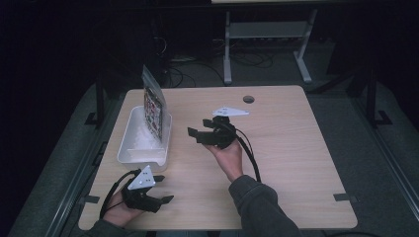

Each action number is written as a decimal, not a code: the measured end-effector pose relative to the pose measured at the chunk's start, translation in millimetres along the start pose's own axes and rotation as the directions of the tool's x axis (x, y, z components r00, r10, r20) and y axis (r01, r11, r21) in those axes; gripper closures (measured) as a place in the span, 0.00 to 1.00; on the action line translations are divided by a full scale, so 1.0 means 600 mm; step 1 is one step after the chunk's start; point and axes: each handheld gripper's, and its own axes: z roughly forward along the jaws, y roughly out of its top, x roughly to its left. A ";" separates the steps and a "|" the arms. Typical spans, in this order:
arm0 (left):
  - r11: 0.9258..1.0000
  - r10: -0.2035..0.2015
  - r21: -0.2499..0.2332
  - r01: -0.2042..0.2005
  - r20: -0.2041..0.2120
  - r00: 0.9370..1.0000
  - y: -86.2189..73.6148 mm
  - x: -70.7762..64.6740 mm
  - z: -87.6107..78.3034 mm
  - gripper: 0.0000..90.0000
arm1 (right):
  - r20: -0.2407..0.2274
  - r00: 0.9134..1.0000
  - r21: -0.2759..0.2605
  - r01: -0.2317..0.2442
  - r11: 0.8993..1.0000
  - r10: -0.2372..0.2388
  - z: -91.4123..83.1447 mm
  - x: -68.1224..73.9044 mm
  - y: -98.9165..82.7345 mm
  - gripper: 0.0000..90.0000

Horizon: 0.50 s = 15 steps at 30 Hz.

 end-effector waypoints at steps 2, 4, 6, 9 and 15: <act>1.000 -0.001 -0.001 0.001 -0.001 1.000 0.000 0.000 0.000 0.29 | 0.002 1.000 0.001 -0.003 1.000 0.003 -0.004 -0.003 -0.001 0.30; 1.000 0.000 -0.003 0.000 -0.001 1.000 0.000 0.000 0.000 0.29 | 0.008 1.000 0.002 -0.005 1.000 0.005 -0.016 -0.010 -0.005 0.29; 1.000 0.000 -0.007 0.000 0.001 1.000 0.000 0.000 0.000 0.29 | 0.010 1.000 0.007 -0.012 1.000 0.012 -0.023 -0.015 -0.009 0.29; 1.000 0.004 -0.004 -0.004 0.002 1.000 0.000 0.000 0.000 0.29 | 0.019 1.000 0.014 -0.015 1.000 0.015 -0.033 -0.023 -0.014 0.29; 1.000 0.010 0.001 -0.010 0.004 1.000 0.001 -0.001 0.002 0.29 | 0.023 1.000 0.017 -0.016 1.000 0.015 -0.051 -0.034 -0.021 0.29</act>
